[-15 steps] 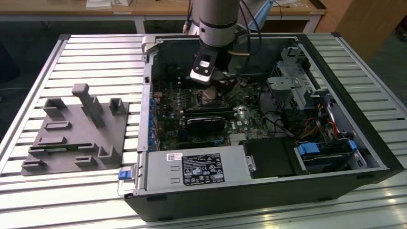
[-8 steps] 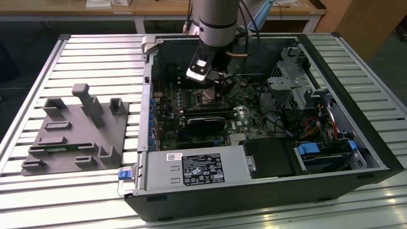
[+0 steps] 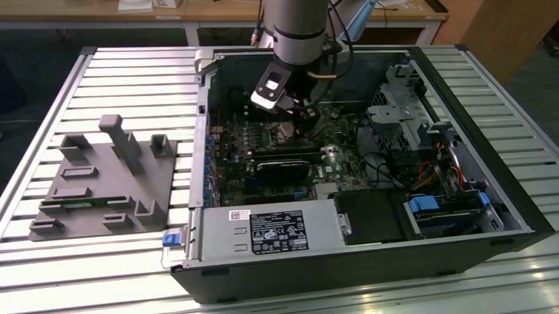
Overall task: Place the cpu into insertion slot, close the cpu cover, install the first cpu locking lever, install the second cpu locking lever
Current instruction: 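Place the cpu into insertion slot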
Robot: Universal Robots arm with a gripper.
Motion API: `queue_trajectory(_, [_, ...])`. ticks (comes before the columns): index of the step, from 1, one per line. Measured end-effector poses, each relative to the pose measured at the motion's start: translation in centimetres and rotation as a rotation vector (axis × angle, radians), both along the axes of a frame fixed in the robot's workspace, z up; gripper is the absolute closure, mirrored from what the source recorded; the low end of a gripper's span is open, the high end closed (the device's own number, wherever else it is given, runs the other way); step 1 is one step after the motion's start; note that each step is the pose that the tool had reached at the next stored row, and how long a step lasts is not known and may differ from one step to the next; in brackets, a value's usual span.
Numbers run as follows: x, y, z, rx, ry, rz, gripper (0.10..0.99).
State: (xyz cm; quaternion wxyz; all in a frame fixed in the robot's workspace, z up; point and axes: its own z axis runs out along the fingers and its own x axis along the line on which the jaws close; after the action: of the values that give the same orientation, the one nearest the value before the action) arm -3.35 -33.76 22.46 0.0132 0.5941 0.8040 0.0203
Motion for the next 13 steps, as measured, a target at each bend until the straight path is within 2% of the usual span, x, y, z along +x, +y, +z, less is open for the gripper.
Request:
queue_trajectory(8, [0.00,0.00,-0.10,-0.004,0.0000,-0.121,0.545])
queue_trajectory(13, [0.00,0.06,-0.15,-0.007,0.0000,-0.176,0.545])
